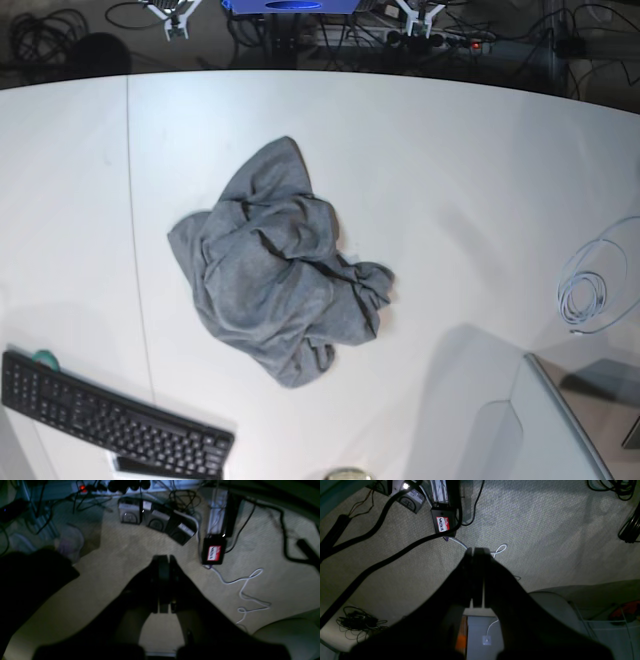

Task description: Layout the t-shirt on the table in an organized manner, then fold the t-shirt properly

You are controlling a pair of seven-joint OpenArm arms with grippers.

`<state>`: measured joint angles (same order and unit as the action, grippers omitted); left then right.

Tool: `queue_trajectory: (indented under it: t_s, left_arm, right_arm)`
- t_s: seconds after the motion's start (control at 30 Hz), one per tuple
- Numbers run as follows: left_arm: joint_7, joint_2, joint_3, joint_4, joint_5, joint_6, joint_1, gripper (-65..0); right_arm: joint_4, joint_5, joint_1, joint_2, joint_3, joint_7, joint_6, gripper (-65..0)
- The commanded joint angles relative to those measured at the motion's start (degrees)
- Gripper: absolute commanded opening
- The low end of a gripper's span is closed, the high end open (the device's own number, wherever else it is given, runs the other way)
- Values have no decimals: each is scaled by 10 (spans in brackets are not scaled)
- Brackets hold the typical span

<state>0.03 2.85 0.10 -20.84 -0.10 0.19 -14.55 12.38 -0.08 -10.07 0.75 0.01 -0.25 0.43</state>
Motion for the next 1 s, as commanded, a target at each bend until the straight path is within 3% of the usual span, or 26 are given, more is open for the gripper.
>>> queue_trajectory:
  t_s: [0.0,0.73,0.8,0.97]
  left_arm:
    - [-2,0,1,-1,0,1,-5,-650]
    - [-2,1,-5,-6,-2,1,-11,-650]
    - [-12,3,-5,-21,-2,1,-27,-650]
    - [-115,24,-3,-104,-2,1,-124,-650]
  right_arm:
    - [1,1,-4,1,1,-1,-6,-648]
    - [16,1,-26,1,2,4,-5,-648]
    - [73,2,-62,2,3,4,-5,-648]
    - [324,2,-214,5,55,-16,-5,-648]
